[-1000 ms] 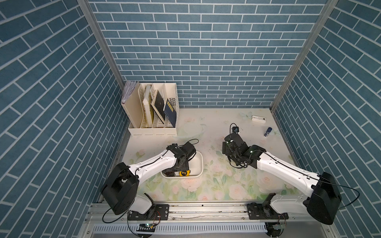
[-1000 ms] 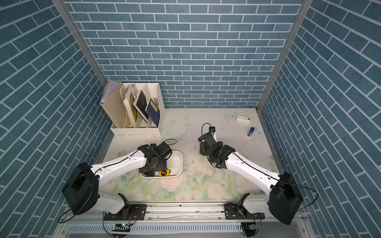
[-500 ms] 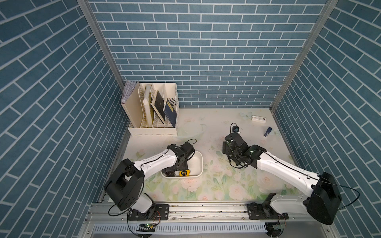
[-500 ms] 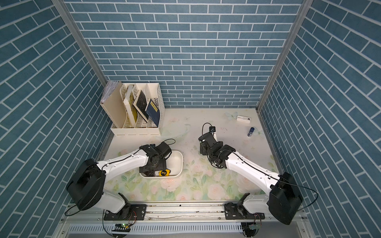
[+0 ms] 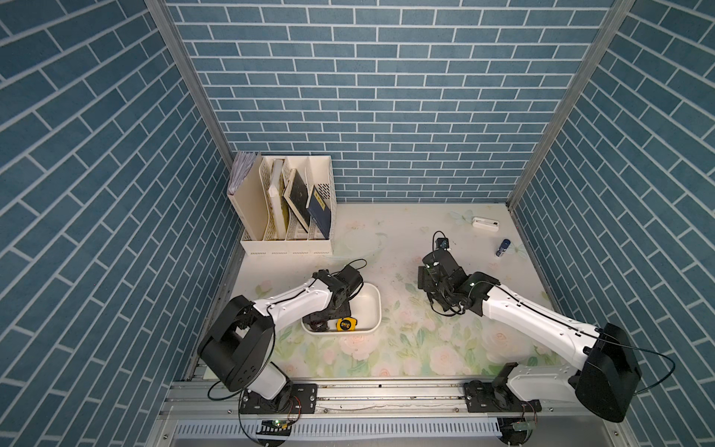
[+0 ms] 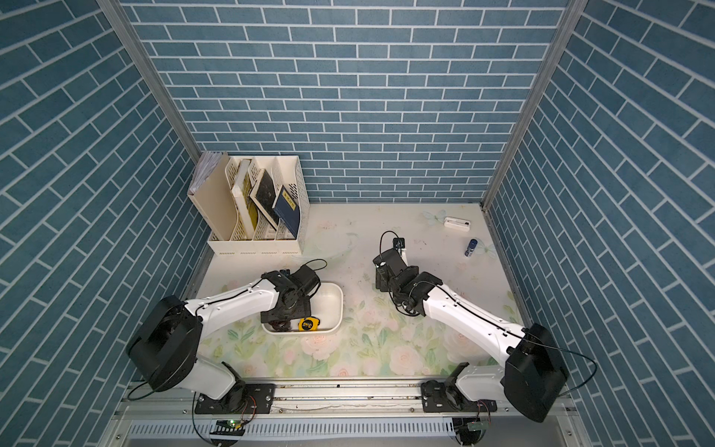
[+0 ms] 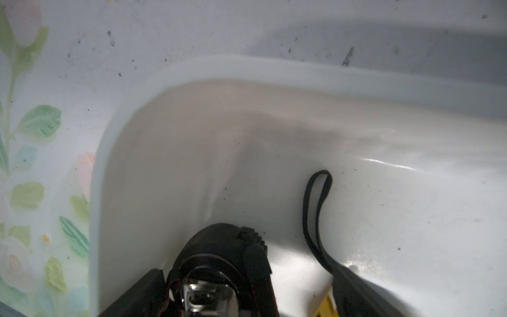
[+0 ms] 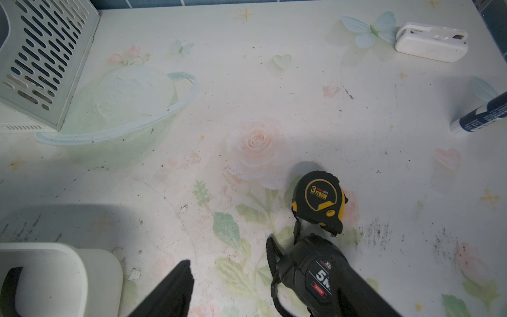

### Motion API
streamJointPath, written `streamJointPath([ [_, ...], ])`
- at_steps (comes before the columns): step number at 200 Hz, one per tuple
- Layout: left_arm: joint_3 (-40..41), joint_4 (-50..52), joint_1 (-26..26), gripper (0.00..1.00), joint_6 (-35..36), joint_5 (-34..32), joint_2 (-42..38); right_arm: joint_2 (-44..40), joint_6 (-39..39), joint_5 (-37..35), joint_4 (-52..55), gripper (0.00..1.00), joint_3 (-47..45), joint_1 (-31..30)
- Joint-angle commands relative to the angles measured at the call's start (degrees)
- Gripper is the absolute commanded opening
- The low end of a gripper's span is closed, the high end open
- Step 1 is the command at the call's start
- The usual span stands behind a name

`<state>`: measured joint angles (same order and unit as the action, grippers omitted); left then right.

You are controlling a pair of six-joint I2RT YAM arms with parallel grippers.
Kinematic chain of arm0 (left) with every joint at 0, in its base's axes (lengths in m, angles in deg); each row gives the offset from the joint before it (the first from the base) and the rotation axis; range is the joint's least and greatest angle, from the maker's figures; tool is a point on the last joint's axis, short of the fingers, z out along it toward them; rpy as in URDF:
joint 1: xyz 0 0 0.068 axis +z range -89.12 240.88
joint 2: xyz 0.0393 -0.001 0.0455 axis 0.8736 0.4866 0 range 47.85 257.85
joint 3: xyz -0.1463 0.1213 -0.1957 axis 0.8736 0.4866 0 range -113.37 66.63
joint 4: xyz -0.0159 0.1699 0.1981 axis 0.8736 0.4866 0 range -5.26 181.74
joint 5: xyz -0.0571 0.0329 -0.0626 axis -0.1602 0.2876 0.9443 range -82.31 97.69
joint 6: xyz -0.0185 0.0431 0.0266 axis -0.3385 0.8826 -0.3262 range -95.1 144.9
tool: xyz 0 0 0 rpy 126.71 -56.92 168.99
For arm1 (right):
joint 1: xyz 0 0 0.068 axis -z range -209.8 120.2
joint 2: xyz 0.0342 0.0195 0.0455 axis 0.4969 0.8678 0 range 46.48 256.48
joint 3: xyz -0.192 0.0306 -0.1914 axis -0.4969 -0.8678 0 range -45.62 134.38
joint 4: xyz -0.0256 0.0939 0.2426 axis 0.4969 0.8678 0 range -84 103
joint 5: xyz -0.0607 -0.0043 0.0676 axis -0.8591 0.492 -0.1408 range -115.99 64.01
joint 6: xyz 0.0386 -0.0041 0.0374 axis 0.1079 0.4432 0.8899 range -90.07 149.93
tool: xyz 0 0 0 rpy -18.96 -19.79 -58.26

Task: Take the tape measure out of the storage box
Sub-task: Pick up the tape measure from the storage box.

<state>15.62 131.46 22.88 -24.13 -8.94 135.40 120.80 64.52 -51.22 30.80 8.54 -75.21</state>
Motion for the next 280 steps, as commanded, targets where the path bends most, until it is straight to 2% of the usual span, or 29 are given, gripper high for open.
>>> streamJointPath([
  [1, 0.73, 0.50, 0.23, 1.00, 1.06, 0.10, 0.78, -0.41, -0.75, -0.30, 0.08, 0.80, -0.57, 0.32],
  [137, -0.58, -3.27, 0.32, 1.00, 4.08, 2.78, 4.55, -0.85, -0.49, -0.74, 0.34, 0.80, -0.54, 1.02],
  [205, -1.51, -6.09, 0.29, 0.98, 5.42, 4.97, 2.65, -0.41, -0.40, -0.51, 0.16, 0.80, -0.63, 1.29],
  [244, -4.03, -1.26, 0.25, 0.98, 4.97, 1.24, 2.17, -0.41, -0.31, -0.43, -0.01, 0.80, -0.80, 1.29],
  [280, -4.46, 0.96, 0.30, 0.99, 5.35, 0.43, 2.34, -0.41, -0.39, -0.25, -0.23, 0.80, -0.81, 1.33],
])
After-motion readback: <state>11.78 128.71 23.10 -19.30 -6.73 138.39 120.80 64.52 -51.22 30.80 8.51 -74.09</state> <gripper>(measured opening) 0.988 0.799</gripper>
